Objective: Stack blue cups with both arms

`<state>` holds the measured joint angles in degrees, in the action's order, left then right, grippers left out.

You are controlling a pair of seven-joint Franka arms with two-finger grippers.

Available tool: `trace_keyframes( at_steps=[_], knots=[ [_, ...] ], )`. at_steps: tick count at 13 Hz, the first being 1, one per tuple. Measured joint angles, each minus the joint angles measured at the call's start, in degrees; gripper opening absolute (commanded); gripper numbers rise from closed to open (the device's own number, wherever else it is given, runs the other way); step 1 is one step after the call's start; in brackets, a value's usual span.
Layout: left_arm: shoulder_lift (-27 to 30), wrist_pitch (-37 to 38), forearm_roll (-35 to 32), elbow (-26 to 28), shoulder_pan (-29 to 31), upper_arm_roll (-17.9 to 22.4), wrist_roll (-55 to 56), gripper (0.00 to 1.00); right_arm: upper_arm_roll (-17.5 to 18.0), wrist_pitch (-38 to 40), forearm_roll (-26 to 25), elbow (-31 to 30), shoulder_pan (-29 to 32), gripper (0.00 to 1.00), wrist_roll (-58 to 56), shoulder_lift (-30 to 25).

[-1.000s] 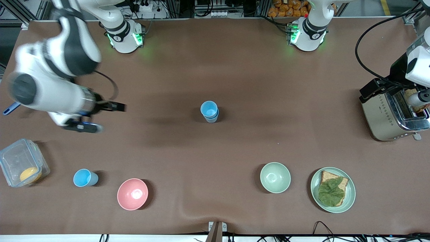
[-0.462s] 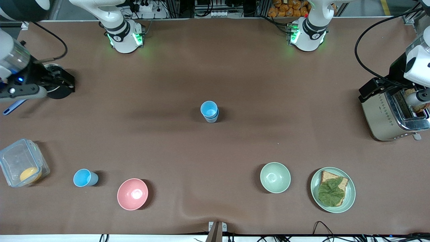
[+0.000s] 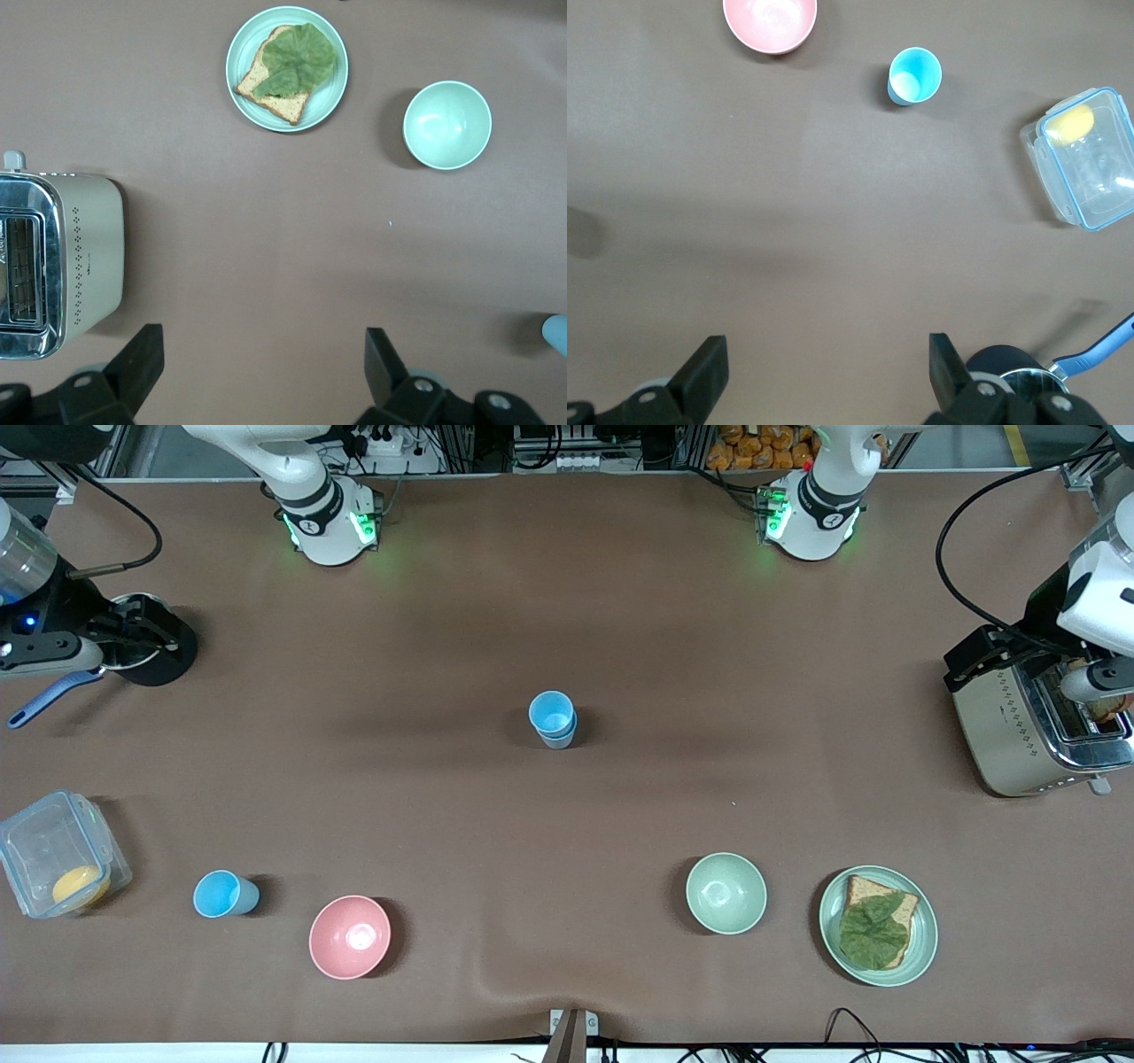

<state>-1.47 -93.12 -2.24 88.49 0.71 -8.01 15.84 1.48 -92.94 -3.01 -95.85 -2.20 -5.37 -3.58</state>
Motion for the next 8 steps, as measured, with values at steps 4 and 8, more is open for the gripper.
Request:
trace_keyframes(
  at_steps=[4,8],
  knots=[
    [0.0,1.7,0.1,0.0,0.0,-0.1,-2.5,1.00,0.1,0.4,0.2,0.1,0.0,1.00,3.3,0.0],
    [0.1,2.7,0.5,-0.3,0.0,-0.1,-2.6,1.00,0.2,1.2,0.3,1.2,0.0,1.00,2.4,0.4]
  ],
)
